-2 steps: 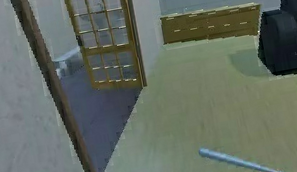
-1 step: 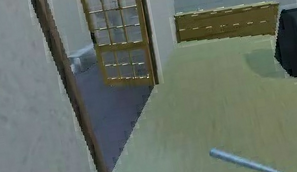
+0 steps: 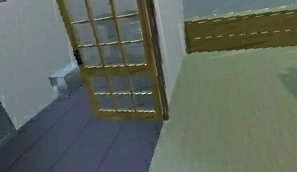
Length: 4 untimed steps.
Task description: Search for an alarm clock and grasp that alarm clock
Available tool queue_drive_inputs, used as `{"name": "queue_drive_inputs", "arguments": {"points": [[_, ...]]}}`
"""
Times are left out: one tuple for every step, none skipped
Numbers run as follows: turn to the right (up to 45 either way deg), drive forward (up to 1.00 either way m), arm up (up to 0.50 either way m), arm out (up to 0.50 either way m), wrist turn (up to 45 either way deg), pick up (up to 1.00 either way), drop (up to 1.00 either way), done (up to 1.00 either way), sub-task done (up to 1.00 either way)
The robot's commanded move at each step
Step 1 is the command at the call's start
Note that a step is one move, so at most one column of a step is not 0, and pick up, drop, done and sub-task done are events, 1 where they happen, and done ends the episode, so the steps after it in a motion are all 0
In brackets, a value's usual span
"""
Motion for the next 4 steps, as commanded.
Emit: {"name": "queue_drive_inputs", "arguments": {"points": [[-3.0,0.0,0.0,0.0,0.0,0.0,0.0,0.0,0.0],[0.0,0.25,0.0,0.0,0.0,0.0,0.0,0.0,0.0],[18.0,0.0,0.0,0.0,0.0,0.0,0.0,0.0,0.0],[3.0,0.0,0.0,0.0,0.0,0.0,0.0,0.0,0.0]]}}
